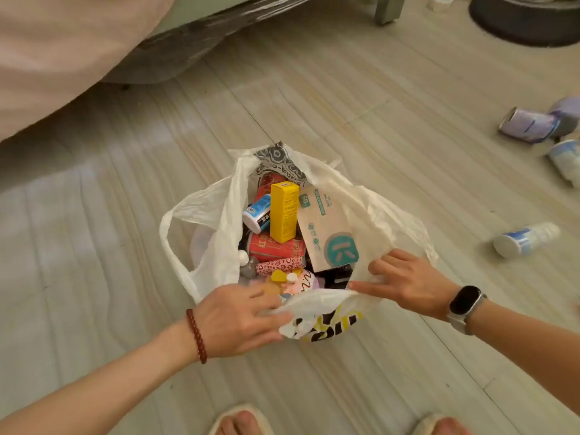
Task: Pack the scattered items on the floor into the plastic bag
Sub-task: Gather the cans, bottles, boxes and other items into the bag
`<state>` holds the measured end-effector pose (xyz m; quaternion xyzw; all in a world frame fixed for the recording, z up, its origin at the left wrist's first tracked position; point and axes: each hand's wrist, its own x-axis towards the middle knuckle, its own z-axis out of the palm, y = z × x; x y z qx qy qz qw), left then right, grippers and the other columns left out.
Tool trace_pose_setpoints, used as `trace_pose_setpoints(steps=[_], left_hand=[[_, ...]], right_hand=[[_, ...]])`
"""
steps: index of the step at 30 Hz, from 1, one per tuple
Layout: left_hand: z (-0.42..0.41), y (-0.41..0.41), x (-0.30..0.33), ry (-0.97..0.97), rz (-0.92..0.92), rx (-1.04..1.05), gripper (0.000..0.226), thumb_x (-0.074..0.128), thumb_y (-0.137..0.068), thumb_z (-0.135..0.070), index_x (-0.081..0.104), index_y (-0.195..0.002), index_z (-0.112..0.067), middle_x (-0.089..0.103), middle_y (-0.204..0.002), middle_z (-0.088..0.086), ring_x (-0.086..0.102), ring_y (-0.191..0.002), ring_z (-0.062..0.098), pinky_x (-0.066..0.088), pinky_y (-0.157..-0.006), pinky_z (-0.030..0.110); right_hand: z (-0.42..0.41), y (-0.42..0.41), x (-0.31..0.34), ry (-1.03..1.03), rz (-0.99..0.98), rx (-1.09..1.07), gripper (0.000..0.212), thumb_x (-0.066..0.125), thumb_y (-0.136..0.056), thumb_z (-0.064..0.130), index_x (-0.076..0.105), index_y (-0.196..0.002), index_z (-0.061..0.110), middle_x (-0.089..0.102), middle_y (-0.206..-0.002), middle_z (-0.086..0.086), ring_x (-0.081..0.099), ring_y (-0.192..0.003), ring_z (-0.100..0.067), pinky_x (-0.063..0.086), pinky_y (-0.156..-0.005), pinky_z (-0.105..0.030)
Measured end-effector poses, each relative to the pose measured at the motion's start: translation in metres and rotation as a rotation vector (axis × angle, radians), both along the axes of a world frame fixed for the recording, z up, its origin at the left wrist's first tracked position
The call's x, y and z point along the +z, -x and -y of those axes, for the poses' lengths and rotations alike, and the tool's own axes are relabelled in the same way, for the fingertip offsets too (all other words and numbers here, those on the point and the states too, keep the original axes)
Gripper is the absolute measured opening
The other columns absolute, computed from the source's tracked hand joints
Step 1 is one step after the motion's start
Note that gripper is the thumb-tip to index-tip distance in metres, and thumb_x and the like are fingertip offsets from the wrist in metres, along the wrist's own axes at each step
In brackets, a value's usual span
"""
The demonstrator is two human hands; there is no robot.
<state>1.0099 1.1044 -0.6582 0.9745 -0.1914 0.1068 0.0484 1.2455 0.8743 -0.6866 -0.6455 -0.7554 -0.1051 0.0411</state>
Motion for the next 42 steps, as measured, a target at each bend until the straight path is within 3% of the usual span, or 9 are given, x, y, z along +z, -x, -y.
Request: trace_pose_setpoints(steps=[3, 8, 13, 18, 25, 31, 35, 38, 42], left_hand=[[0.006, 0.009, -0.015, -0.047, -0.23, -0.027, 0.041, 0.03, -0.093, -0.049, 0.066, -0.082, -0.031, 0.066, -0.082, -0.01, 0.058, -0.07, 0.014, 0.029, -0.062, 0.024], [0.011, -0.007, -0.009, 0.094, -0.299, 0.065, 0.041, 0.039, -0.089, -0.047, 0.059, -0.064, -0.023, 0.069, -0.105, -0.001, 0.064, -0.087, 0.019, 0.033, -0.076, 0.026], [0.028, -0.081, 0.017, 0.27, -0.134, 0.15, 0.015, 0.051, -0.083, -0.032, 0.056, -0.084, -0.018, 0.067, -0.105, 0.005, 0.062, -0.094, 0.02, 0.045, -0.079, 0.03], [0.063, -0.167, 0.044, 0.298, -0.085, 0.22, 0.029, 0.042, -0.082, -0.028, 0.062, -0.096, -0.012, 0.065, -0.103, 0.008, 0.062, -0.096, 0.026, 0.046, -0.081, 0.033], [0.156, -0.252, 0.053, 0.227, -0.235, 0.096, 0.036, 0.044, -0.089, -0.024, 0.048, -0.123, -0.014, 0.049, -0.128, 0.005, 0.049, -0.116, 0.026, 0.04, -0.092, 0.038], [0.249, -0.328, 0.004, 0.206, -0.49, 0.231, 0.053, 0.043, -0.092, -0.03, 0.026, -0.139, -0.016, 0.033, -0.143, 0.007, 0.036, -0.128, 0.027, 0.036, -0.102, 0.04], [0.305, -0.374, -0.038, 0.289, -0.598, 0.348, 0.068, 0.047, -0.089, -0.03, 0.011, -0.145, -0.014, 0.02, -0.152, 0.007, 0.023, -0.137, 0.029, 0.032, -0.107, 0.043], [0.33, -0.399, -0.064, 0.226, -0.65, 0.427, 0.075, 0.049, -0.089, -0.033, 0.003, -0.145, -0.013, 0.018, -0.153, 0.007, 0.019, -0.138, 0.029, 0.03, -0.105, 0.045], [0.339, -0.41, -0.079, 0.075, -0.649, 0.506, 0.065, 0.045, -0.09, -0.026, 0.011, -0.143, -0.011, 0.035, -0.137, 0.015, 0.038, -0.119, 0.034, 0.037, -0.092, 0.043]], right_hand=[[0.014, 0.004, -0.012, 0.166, 0.048, 0.016, 0.057, 0.036, -0.079, 0.001, 0.05, -0.126, 0.03, 0.048, -0.096, 0.0, 0.057, -0.068, -0.019, 0.053, -0.074, -0.034], [0.024, 0.007, -0.018, 0.416, 0.033, -0.092, 0.043, 0.044, -0.081, 0.028, 0.05, -0.123, 0.034, 0.065, -0.11, -0.002, 0.062, -0.101, -0.023, 0.046, -0.096, -0.041], [0.022, 0.025, 0.006, 0.204, -0.229, -0.286, 0.036, 0.031, -0.092, 0.027, 0.049, -0.124, 0.024, 0.062, -0.118, -0.008, 0.054, -0.112, -0.024, 0.042, -0.102, -0.042], [0.043, 0.018, 0.05, -0.098, -0.41, -0.643, 0.036, 0.034, -0.088, 0.014, 0.046, -0.121, 0.018, 0.056, -0.125, -0.011, 0.042, -0.119, -0.022, 0.034, -0.102, -0.032], [0.17, -0.049, 0.037, -0.107, -0.538, -1.365, 0.046, 0.05, -0.085, 0.007, 0.044, -0.13, 0.008, 0.046, -0.133, -0.015, 0.042, -0.124, -0.034, 0.037, -0.102, -0.043], [0.273, -0.087, -0.01, 0.06, -0.619, -1.878, 0.063, 0.051, -0.086, 0.039, 0.03, -0.139, 0.011, 0.036, -0.142, -0.018, 0.033, -0.13, -0.034, 0.028, -0.109, -0.044], [0.319, -0.091, -0.045, 0.321, -0.699, -1.941, 0.083, 0.051, -0.081, 0.052, 0.008, -0.145, 0.021, 0.008, -0.153, -0.014, 0.012, -0.14, -0.032, 0.012, -0.113, -0.05], [0.328, -0.091, -0.061, 0.315, -0.636, -1.84, 0.079, 0.051, -0.081, 0.047, 0.011, -0.144, 0.022, 0.02, -0.147, -0.013, 0.022, -0.132, -0.031, 0.022, -0.108, -0.045], [0.306, -0.101, -0.061, 0.18, -0.729, -1.685, 0.072, 0.053, -0.079, 0.048, 0.021, -0.141, 0.027, 0.032, -0.135, -0.006, 0.029, -0.124, -0.027, 0.027, -0.099, -0.038]])
